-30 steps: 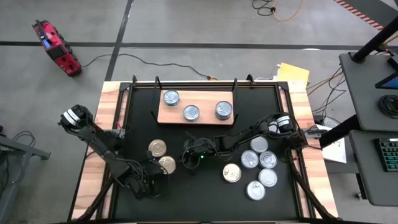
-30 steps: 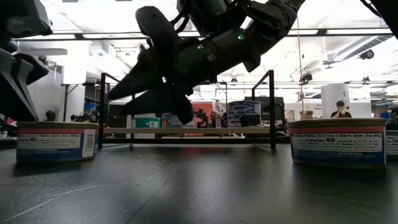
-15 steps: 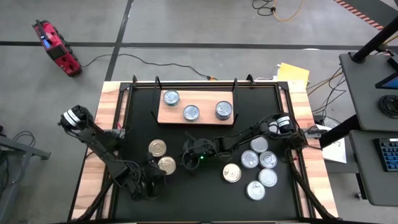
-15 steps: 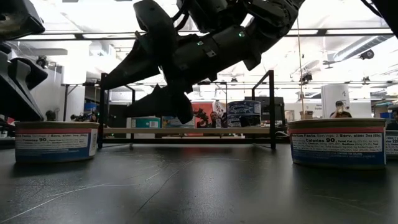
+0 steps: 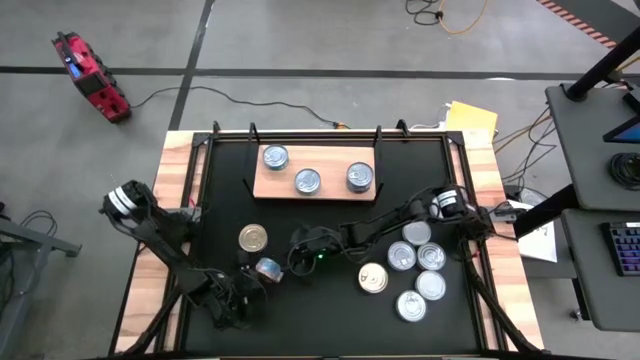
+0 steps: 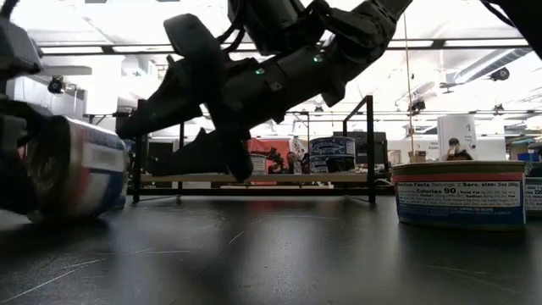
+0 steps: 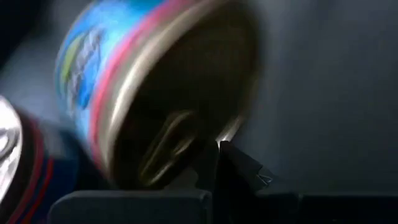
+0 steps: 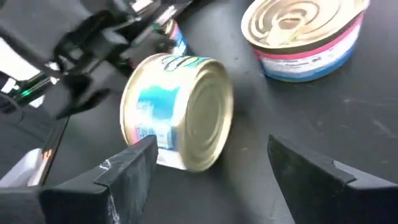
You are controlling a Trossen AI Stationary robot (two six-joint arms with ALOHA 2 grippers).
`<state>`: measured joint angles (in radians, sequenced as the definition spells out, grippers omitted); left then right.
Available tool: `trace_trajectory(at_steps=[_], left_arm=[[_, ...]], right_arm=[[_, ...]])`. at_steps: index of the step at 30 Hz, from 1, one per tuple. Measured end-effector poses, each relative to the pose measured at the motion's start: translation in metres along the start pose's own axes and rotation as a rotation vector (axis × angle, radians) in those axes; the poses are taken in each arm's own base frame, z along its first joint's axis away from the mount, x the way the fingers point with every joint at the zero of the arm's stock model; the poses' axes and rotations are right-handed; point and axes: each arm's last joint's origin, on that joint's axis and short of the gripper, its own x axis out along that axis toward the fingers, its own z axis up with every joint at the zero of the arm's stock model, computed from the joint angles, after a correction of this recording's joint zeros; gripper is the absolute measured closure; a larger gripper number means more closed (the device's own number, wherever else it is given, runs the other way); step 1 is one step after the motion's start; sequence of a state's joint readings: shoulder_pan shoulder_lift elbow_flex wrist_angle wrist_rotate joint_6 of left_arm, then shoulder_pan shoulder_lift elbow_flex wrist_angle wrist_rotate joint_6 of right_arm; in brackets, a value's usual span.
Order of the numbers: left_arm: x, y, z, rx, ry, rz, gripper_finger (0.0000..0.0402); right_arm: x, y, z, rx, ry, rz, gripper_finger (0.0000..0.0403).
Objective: Stack canned seafood by type on shelf
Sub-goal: Put the blue tuna can on the shelf
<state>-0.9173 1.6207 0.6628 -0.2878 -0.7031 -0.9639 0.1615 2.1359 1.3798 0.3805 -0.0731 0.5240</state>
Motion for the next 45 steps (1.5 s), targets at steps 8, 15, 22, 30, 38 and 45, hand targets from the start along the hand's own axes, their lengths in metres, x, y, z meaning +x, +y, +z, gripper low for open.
trace_trajectory(at_steps=[8, 15, 22, 30, 38, 45], left_arm=[[0.003, -0.005, 0.001, -0.051, -0.043, 0.005, 0.0401], [0.003, -0.005, 0.005, -0.071, -0.123, 0.039, 0.0401], [0.004, -0.005, 0.008, -0.071, -0.16, 0.053, 0.0401], [0.006, -0.003, 0.01, -0.074, -0.175, 0.073, 0.0401], [0.006, -0.003, 0.012, -0.067, -0.18, 0.07, 0.0401], [0.004, -0.004, 0.015, -0.059, -0.179, 0.059, 0.0401]], right_arm=[[0.003, 0.007, 0.001, -0.093, 0.008, 0.045, 0.0078], [0.004, 0.022, 0.0, -0.168, 0.0, 0.073, 0.0071], [0.006, 0.023, -0.002, -0.236, -0.022, -0.017, 0.0079], [0.018, 0.02, -0.008, -0.257, -0.012, -0.03, 0.009], [0.026, 0.016, -0.012, -0.285, 0.004, -0.038, 0.0142], [0.023, 0.013, -0.008, -0.287, 0.013, -0.049, 0.0214]])
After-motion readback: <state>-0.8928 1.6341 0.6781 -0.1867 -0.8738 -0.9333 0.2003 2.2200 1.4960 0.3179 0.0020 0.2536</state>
